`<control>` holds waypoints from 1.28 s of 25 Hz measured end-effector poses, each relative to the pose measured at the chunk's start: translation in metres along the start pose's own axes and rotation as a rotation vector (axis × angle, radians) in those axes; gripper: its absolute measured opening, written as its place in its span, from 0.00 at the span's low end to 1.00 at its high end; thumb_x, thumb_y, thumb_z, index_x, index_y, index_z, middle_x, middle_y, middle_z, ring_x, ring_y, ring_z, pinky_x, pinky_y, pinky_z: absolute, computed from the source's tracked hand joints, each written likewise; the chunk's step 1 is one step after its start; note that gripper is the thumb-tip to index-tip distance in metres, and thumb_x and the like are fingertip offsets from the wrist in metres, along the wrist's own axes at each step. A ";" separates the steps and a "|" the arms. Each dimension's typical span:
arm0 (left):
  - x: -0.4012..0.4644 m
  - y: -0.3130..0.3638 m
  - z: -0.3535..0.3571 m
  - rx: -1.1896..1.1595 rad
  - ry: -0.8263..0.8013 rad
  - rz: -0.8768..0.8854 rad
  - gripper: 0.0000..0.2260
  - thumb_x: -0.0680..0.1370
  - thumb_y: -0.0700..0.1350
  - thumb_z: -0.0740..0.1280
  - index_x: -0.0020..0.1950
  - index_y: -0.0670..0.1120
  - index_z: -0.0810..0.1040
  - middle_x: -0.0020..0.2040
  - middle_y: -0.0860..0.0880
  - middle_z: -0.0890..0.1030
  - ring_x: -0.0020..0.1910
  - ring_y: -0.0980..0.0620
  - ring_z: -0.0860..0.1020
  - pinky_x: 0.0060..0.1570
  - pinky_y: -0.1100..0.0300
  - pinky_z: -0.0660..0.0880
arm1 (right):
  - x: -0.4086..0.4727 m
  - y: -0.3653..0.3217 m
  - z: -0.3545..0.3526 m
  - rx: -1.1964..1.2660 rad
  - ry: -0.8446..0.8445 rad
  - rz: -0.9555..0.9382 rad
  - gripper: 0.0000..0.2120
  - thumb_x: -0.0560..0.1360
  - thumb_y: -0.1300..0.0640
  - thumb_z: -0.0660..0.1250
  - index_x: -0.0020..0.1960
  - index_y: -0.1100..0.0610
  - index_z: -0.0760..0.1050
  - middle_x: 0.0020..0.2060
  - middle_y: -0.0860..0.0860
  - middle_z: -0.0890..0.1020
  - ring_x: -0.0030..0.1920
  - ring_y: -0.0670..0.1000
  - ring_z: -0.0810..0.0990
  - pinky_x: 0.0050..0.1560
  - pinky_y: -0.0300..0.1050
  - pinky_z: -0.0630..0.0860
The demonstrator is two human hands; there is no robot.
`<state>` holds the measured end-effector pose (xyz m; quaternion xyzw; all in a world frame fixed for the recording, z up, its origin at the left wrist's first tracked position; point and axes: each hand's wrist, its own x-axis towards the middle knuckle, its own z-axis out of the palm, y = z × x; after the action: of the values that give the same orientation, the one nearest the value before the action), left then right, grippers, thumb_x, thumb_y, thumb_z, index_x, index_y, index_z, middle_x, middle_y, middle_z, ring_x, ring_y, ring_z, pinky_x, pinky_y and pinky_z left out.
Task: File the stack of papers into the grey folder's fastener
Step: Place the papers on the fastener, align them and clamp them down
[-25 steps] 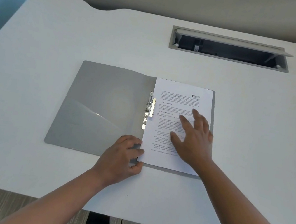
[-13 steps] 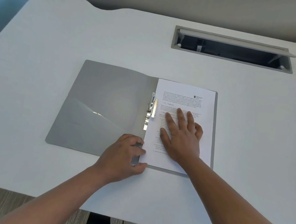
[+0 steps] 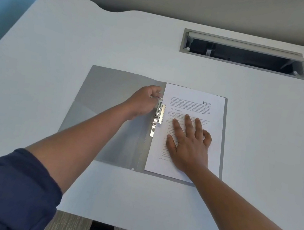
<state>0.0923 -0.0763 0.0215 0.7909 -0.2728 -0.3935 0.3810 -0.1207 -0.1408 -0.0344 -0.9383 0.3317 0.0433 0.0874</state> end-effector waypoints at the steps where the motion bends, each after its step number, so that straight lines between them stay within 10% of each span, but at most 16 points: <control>1: -0.002 0.000 0.003 -0.027 0.019 0.042 0.17 0.83 0.40 0.61 0.72 0.48 0.73 0.61 0.52 0.80 0.58 0.55 0.76 0.53 0.65 0.71 | 0.000 0.000 0.000 0.000 0.000 0.001 0.29 0.80 0.35 0.43 0.79 0.42 0.53 0.81 0.51 0.52 0.80 0.60 0.45 0.74 0.61 0.47; 11: -0.055 -0.030 0.013 0.000 0.180 0.263 0.05 0.78 0.40 0.72 0.51 0.45 0.87 0.51 0.53 0.84 0.50 0.59 0.81 0.53 0.67 0.76 | -0.001 0.000 -0.001 0.003 0.002 0.005 0.30 0.80 0.35 0.43 0.79 0.42 0.53 0.81 0.50 0.52 0.80 0.59 0.45 0.74 0.61 0.47; 32: -0.056 -0.038 0.015 0.236 0.112 -0.070 0.20 0.64 0.43 0.84 0.51 0.47 0.81 0.45 0.51 0.81 0.42 0.52 0.79 0.46 0.59 0.78 | -0.002 -0.001 -0.001 -0.009 0.006 0.002 0.29 0.80 0.35 0.44 0.79 0.42 0.53 0.81 0.51 0.52 0.80 0.59 0.46 0.74 0.60 0.48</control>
<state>0.0540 -0.0195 0.0075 0.8601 -0.2677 -0.3269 0.2858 -0.1214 -0.1394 -0.0331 -0.9386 0.3326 0.0423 0.0820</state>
